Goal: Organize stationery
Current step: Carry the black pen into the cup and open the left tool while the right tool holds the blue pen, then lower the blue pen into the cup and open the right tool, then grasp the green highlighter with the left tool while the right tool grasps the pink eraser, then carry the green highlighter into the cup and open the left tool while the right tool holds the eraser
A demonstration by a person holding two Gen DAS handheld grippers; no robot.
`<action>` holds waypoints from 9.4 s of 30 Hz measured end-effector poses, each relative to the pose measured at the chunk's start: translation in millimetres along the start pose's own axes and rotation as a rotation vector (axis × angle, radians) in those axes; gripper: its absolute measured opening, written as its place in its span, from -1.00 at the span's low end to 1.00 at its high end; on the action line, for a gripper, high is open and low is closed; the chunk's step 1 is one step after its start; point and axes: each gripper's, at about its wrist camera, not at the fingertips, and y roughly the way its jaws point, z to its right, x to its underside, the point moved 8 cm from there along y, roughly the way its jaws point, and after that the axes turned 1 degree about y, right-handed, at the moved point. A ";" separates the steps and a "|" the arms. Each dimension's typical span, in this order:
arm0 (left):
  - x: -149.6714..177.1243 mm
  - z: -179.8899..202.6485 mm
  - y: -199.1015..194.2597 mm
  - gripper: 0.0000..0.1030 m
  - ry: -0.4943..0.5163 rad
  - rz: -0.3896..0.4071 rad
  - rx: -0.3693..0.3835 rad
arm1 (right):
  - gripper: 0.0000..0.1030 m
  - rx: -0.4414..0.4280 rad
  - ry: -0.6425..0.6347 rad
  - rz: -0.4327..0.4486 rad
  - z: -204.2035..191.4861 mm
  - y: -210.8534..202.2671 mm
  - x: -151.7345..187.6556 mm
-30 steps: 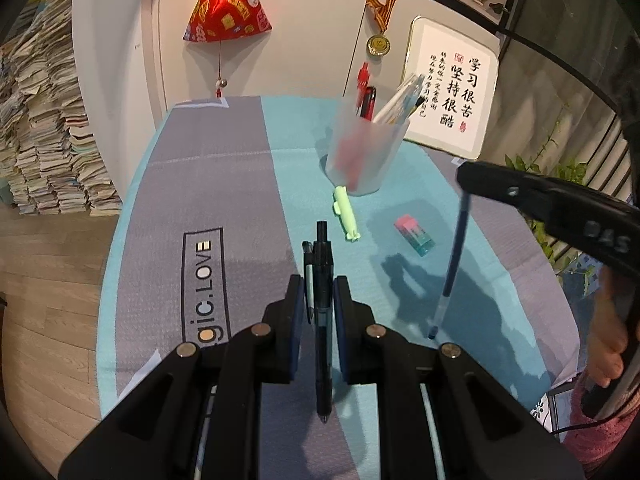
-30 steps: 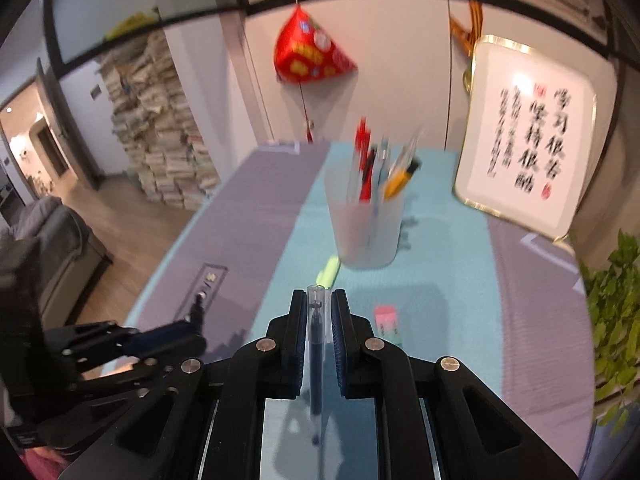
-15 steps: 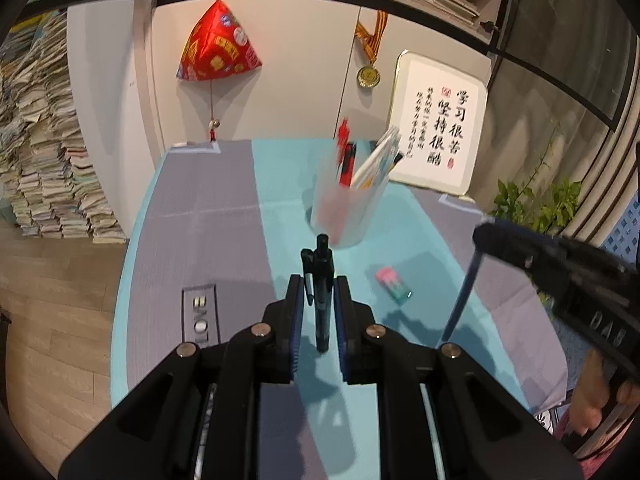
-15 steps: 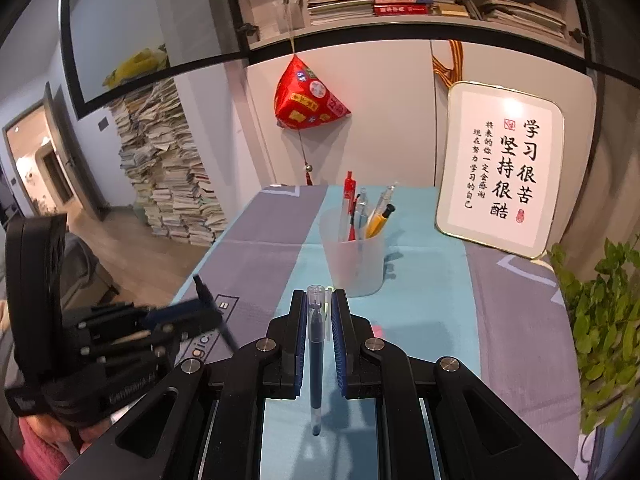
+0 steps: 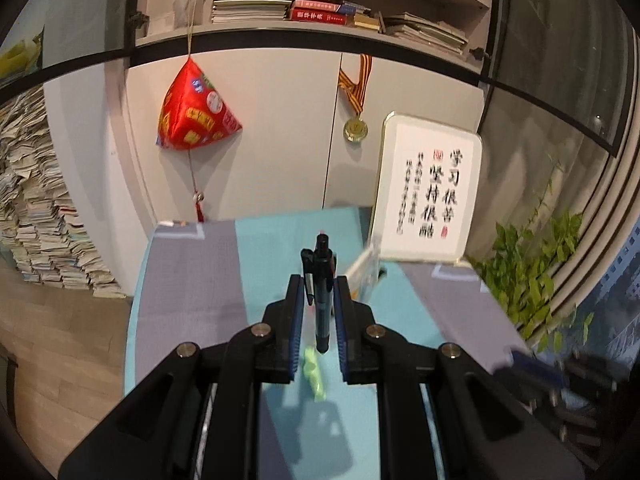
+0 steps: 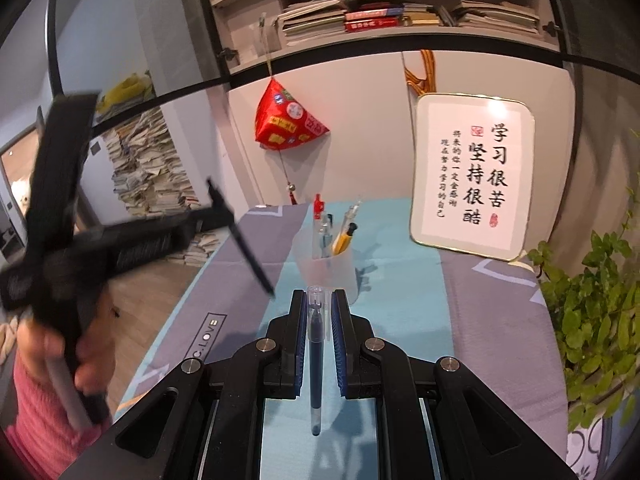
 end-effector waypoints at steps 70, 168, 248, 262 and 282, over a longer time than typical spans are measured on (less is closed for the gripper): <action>17.4 3.1 61.6 -0.61 0.033 -0.090 -0.057 | -0.75 0.002 0.052 0.028 16.3 -11.2 -6.0; 138.0 5.1 77.5 -0.19 0.022 -0.265 -0.020 | -0.23 0.078 -0.092 -0.239 30.8 91.2 58.2; 17.5 23.8 39.2 -0.77 0.147 -0.057 0.017 | -0.62 0.029 -0.037 -0.094 20.5 41.4 36.7; 27.6 18.4 76.3 -0.77 0.122 -0.160 -0.008 | -0.62 0.026 0.005 -0.086 34.7 37.4 36.4; 24.6 12.2 85.5 -0.78 0.087 -0.192 -0.030 | -0.62 0.022 0.019 -0.075 33.8 31.4 35.9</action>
